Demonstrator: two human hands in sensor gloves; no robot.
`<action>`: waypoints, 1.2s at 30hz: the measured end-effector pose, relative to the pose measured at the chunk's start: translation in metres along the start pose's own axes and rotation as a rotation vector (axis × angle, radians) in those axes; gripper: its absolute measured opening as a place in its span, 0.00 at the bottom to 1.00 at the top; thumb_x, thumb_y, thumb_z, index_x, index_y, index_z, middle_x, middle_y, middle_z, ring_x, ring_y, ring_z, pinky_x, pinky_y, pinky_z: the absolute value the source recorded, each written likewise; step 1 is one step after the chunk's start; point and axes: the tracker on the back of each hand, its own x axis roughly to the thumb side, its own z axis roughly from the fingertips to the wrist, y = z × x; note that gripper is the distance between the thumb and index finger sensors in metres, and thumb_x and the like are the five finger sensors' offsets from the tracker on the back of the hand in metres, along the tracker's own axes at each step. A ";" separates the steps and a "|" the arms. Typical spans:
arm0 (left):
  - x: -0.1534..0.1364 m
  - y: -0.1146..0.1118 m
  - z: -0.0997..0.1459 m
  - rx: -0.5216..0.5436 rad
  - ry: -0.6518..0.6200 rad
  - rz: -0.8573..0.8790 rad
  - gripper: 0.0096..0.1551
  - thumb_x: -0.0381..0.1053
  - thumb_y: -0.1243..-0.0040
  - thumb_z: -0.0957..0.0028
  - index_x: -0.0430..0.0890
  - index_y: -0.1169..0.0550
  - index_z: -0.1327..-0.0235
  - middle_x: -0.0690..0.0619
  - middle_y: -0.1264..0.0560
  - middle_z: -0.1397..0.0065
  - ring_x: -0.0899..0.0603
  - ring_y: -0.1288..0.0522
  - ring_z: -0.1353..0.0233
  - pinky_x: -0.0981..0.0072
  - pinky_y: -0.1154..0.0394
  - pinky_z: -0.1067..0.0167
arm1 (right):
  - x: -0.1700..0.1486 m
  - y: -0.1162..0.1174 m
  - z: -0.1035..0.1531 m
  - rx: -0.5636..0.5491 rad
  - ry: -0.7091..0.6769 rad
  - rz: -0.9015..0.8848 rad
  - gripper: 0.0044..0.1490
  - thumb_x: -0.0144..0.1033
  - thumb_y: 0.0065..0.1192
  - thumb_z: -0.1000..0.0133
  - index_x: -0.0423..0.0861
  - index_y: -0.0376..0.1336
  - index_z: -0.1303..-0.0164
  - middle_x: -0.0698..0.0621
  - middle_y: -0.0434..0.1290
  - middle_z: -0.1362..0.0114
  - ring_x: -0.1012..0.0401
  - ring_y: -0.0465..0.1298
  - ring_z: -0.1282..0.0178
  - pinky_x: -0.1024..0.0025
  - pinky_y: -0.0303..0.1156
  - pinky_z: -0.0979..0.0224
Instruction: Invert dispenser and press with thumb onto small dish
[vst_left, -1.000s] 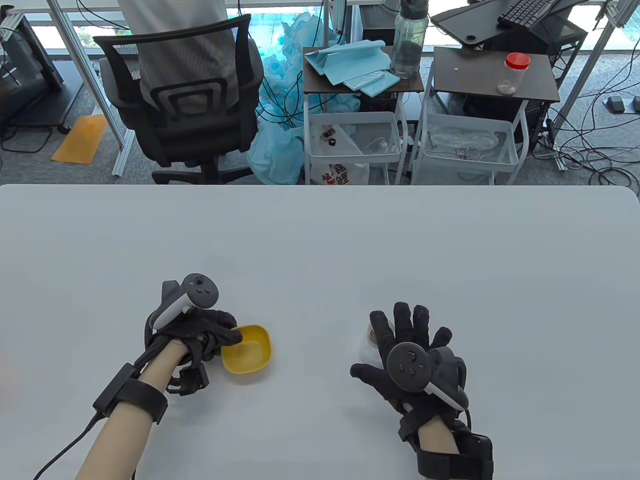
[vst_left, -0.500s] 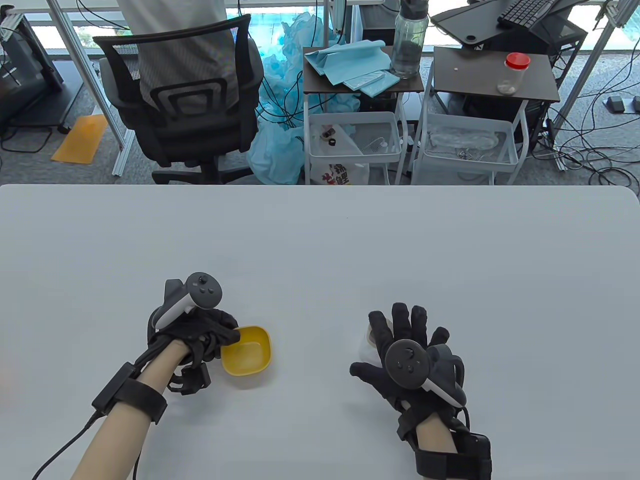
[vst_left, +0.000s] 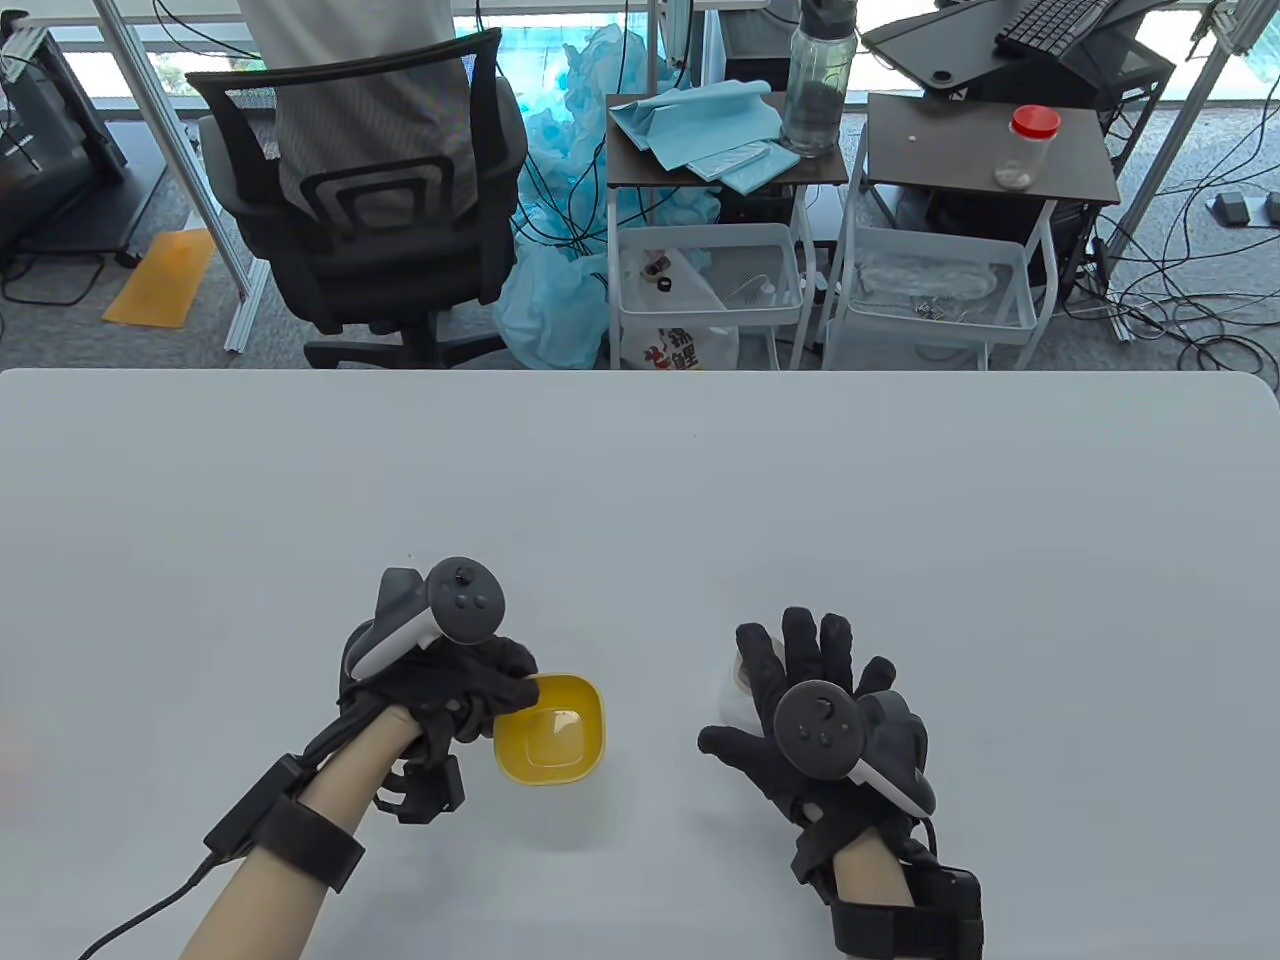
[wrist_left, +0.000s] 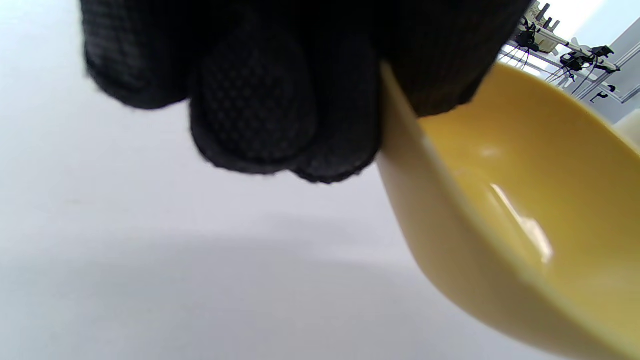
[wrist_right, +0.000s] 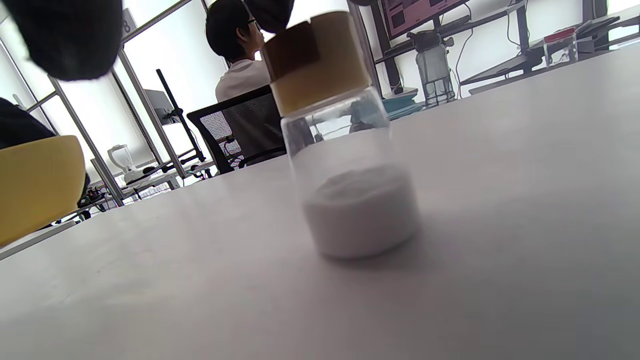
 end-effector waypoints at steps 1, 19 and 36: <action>0.004 -0.003 -0.001 -0.004 -0.005 -0.003 0.22 0.61 0.30 0.47 0.55 0.19 0.44 0.59 0.10 0.58 0.48 0.10 0.61 0.53 0.16 0.52 | -0.001 0.000 0.000 -0.003 0.000 -0.007 0.65 0.73 0.54 0.46 0.46 0.38 0.11 0.33 0.31 0.12 0.31 0.27 0.18 0.14 0.31 0.31; 0.032 -0.057 -0.037 -0.095 -0.001 -0.114 0.22 0.61 0.31 0.46 0.54 0.19 0.43 0.58 0.11 0.57 0.48 0.10 0.60 0.53 0.16 0.52 | -0.009 -0.002 0.001 -0.018 -0.002 -0.048 0.65 0.73 0.54 0.46 0.46 0.38 0.11 0.33 0.31 0.12 0.30 0.28 0.18 0.14 0.31 0.31; 0.014 -0.022 -0.011 -0.044 0.015 -0.059 0.29 0.67 0.35 0.47 0.57 0.23 0.36 0.56 0.12 0.48 0.44 0.11 0.51 0.48 0.19 0.45 | -0.011 -0.002 0.003 -0.021 -0.003 -0.056 0.65 0.73 0.54 0.46 0.46 0.38 0.11 0.33 0.31 0.12 0.30 0.28 0.18 0.14 0.31 0.32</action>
